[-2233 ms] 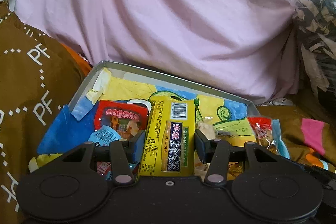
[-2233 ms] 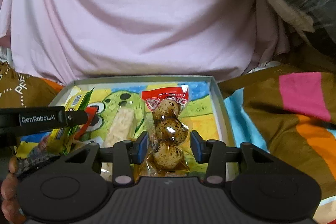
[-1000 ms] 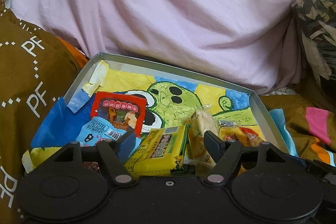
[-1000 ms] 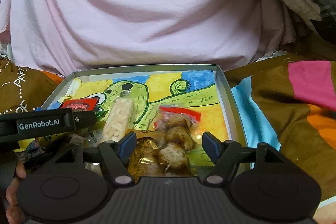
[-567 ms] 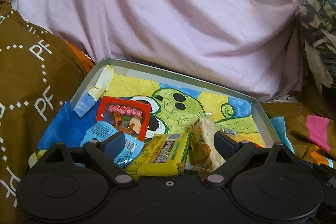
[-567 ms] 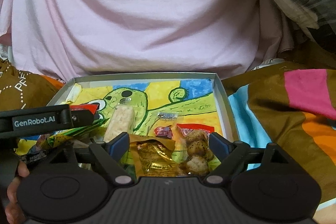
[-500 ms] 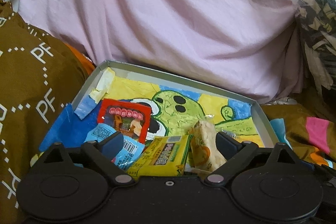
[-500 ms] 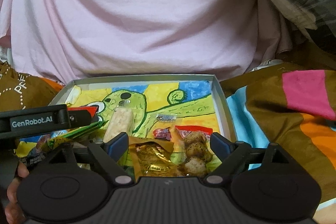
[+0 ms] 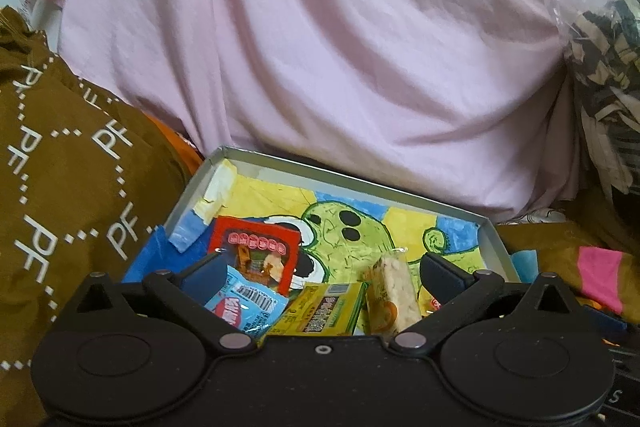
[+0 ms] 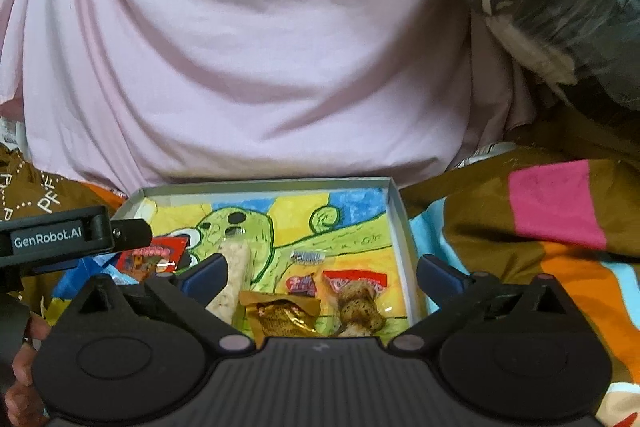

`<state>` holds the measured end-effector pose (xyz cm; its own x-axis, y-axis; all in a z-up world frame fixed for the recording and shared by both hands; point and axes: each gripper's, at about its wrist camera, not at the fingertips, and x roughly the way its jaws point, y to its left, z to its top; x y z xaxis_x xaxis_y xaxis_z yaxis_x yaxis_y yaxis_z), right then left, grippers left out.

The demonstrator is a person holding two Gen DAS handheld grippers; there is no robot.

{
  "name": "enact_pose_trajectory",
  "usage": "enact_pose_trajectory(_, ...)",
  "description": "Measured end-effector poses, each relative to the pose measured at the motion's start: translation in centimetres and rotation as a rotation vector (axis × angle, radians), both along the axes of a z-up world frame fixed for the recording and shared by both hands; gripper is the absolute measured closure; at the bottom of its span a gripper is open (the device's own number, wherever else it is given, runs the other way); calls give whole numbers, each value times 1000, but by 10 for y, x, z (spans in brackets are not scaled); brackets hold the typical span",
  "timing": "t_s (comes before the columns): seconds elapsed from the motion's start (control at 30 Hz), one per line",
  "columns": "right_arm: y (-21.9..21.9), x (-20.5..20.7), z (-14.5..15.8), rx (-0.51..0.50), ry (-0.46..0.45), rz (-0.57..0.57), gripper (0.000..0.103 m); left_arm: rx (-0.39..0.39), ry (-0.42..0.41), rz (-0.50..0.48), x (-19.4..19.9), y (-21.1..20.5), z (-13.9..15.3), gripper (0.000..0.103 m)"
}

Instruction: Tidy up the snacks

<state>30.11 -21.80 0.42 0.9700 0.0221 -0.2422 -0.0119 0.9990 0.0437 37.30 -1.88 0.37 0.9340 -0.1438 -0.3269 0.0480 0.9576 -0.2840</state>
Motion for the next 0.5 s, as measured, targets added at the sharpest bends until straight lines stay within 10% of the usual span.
enact_pose_trajectory(0.5, -9, -41, 24, 11, -52, -19, 0, 83, -64, 29, -47, 5, 28, 1)
